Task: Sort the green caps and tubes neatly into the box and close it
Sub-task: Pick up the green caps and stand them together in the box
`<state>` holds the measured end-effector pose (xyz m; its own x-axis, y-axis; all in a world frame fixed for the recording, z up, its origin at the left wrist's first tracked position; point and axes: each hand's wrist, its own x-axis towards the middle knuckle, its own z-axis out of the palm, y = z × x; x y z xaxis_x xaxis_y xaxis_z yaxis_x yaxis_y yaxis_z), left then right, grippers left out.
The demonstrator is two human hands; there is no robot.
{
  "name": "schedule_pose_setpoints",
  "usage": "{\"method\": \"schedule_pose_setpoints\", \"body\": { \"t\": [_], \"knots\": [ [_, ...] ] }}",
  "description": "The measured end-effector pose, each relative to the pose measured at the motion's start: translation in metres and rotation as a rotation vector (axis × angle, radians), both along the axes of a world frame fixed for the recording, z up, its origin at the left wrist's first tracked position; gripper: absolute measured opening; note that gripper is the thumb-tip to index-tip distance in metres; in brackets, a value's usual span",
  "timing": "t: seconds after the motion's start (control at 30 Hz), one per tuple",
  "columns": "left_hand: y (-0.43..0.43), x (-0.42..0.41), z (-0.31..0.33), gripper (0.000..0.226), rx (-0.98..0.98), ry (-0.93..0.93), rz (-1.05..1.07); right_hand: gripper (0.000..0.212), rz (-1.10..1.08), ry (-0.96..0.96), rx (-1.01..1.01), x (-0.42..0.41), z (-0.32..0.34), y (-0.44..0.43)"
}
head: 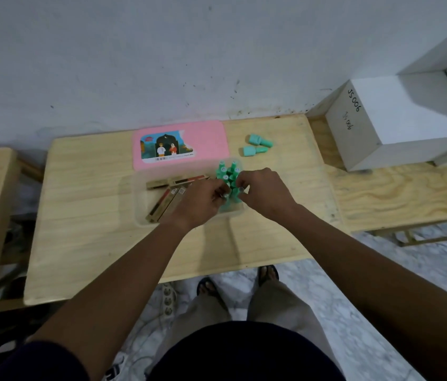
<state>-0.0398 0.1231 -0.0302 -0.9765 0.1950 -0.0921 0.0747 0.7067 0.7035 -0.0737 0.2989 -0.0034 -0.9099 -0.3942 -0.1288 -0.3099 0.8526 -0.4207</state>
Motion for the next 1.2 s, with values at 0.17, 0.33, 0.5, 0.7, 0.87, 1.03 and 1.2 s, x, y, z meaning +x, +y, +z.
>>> {"method": "schedule_pose_setpoints", "body": {
  "t": [0.17,0.33,0.5,0.7,0.87,1.03,1.2],
  "knots": [
    [0.004,-0.003,-0.008,0.024,-0.032,-0.008,-0.011,0.013,0.092,0.114,0.142,-0.001,-0.007,-0.003],
    [0.010,-0.005,-0.010,0.020,-0.029,-0.003,0.009,0.009,0.100,0.200,0.232,-0.005,-0.015,0.000],
    [0.009,-0.005,-0.015,0.019,-0.020,0.021,0.039,0.006,0.131,0.258,0.289,-0.004,-0.020,0.000],
    [0.010,-0.005,-0.016,0.017,-0.043,0.033,0.040,0.006,0.155,0.292,0.300,-0.003,-0.024,0.001],
    [0.013,-0.003,-0.007,0.013,-0.058,0.078,0.073,0.014,0.174,0.354,0.256,-0.003,-0.026,0.007],
    [0.013,-0.004,0.002,0.026,-0.019,0.127,0.124,0.024,0.085,0.353,0.097,-0.010,-0.027,0.015],
    [0.025,-0.025,0.015,0.025,-0.091,0.240,0.118,0.024,-0.093,0.276,-0.064,-0.033,-0.021,0.029]
  ]
}}
